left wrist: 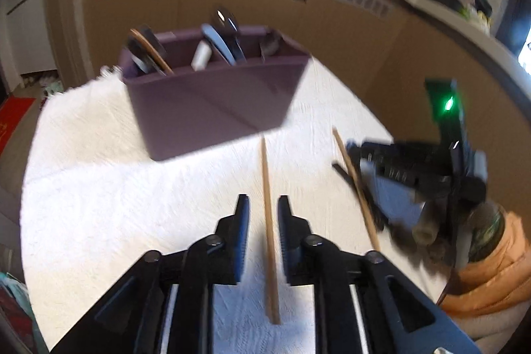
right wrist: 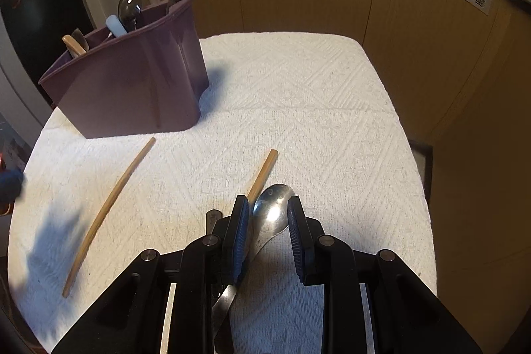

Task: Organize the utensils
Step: 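Grasp the second wooden chopstick with the right tool while the left tool holds its chopstick, then carry both chopsticks up over the purple caddy with both tools, then drop both chopsticks into the caddy, opening both tools, then move both open tools toward the remaining dark-handled spoon and metal teaspoon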

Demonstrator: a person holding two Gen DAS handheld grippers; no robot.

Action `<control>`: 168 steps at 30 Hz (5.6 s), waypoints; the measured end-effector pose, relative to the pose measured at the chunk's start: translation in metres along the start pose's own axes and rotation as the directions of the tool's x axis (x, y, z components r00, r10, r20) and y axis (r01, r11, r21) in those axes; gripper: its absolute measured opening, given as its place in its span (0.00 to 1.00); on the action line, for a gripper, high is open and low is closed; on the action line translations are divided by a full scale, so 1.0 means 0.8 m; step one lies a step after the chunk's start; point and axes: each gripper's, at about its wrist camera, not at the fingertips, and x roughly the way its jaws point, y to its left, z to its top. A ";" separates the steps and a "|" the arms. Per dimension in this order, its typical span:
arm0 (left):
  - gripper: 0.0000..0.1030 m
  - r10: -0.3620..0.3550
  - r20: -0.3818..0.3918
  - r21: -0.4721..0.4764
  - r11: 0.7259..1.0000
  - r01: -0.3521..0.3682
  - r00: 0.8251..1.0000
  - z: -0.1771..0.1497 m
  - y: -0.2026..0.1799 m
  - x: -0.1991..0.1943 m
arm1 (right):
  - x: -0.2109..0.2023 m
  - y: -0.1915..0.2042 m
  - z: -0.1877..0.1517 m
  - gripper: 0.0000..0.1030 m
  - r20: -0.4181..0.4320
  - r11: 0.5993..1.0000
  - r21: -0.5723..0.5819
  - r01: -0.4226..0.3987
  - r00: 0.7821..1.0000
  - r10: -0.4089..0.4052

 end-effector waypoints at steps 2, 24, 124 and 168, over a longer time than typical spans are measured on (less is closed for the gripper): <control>0.18 0.010 -0.058 0.029 1.000 -0.008 0.998 -0.004 -0.010 0.022 | -0.003 -0.001 -0.003 0.30 0.007 1.000 -0.004 0.006 1.000 -0.006; 0.44 0.147 -0.305 0.180 0.979 -0.095 0.941 0.024 -0.054 0.121 | -0.007 -0.027 -0.042 0.44 0.047 0.999 0.003 -0.039 0.998 0.039; 0.04 0.185 0.591 -0.136 0.982 -0.130 0.785 0.190 0.087 -0.048 | -0.078 0.134 0.284 0.06 0.604 0.951 -0.230 -0.206 0.737 0.305; 0.58 0.164 0.238 -0.284 0.954 -0.093 0.957 0.081 0.063 -0.039 | -0.073 0.081 0.085 0.36 0.285 0.969 -0.222 -0.109 0.943 0.172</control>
